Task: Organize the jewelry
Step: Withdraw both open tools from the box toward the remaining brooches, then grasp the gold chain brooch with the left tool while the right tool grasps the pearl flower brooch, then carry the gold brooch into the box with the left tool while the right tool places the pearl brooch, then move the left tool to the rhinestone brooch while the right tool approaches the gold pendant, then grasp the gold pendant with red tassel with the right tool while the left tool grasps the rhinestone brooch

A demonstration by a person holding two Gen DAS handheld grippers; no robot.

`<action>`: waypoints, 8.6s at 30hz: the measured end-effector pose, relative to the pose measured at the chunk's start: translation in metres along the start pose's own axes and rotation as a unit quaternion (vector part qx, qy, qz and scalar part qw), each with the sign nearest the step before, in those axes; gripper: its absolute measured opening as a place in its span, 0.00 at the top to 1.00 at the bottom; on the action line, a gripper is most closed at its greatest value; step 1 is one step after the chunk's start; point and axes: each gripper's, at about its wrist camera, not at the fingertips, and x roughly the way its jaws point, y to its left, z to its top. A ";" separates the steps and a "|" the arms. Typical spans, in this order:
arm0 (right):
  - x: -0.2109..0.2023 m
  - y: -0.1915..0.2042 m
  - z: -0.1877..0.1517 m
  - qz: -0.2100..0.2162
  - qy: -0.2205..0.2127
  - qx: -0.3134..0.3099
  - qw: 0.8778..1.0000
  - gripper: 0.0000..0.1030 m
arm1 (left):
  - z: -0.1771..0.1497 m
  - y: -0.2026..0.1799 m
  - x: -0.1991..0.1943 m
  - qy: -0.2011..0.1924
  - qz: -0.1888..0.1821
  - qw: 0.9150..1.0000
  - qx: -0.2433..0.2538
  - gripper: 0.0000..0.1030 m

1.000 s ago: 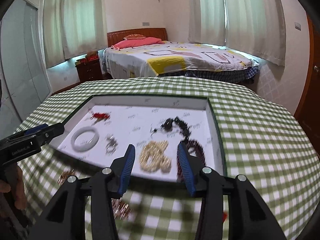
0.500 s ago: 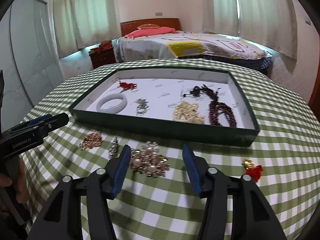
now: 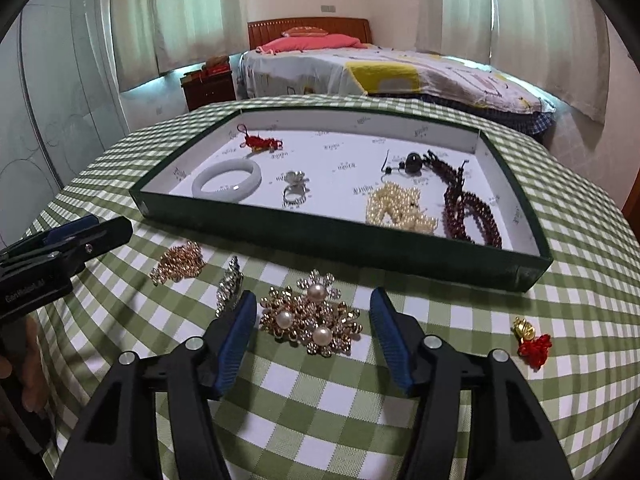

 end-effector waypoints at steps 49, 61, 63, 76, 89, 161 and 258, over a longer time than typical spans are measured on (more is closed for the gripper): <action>-0.030 -0.025 -0.006 -0.012 -0.040 0.027 0.999 0.66 | -0.005 -0.046 0.031 0.049 -0.073 0.994 0.068 0.87; -0.033 -0.025 -0.005 -0.013 -0.046 0.029 0.998 0.66 | -0.003 -0.034 0.020 0.038 -0.078 0.995 0.044 0.93; -0.034 -0.024 -0.005 -0.013 -0.047 0.028 0.998 0.66 | -0.001 -0.033 0.016 0.033 -0.078 0.996 0.043 0.93; -0.054 -0.021 0.000 -0.016 -0.071 0.027 0.997 0.66 | 0.013 -0.028 -0.008 -0.002 -0.077 0.996 0.034 0.93; -0.077 -0.019 0.007 -0.016 -0.096 0.026 0.995 0.66 | 0.025 -0.030 -0.029 -0.030 -0.085 0.996 0.030 0.93; 0.064 -0.058 0.116 0.003 -0.006 0.037 0.999 0.54 | 0.110 -0.072 0.131 0.034 -0.058 0.997 0.040 0.60; -0.028 -0.058 -0.017 -0.039 -0.021 0.075 0.996 0.86 | -0.005 -0.078 0.036 0.060 -0.072 0.994 0.055 0.42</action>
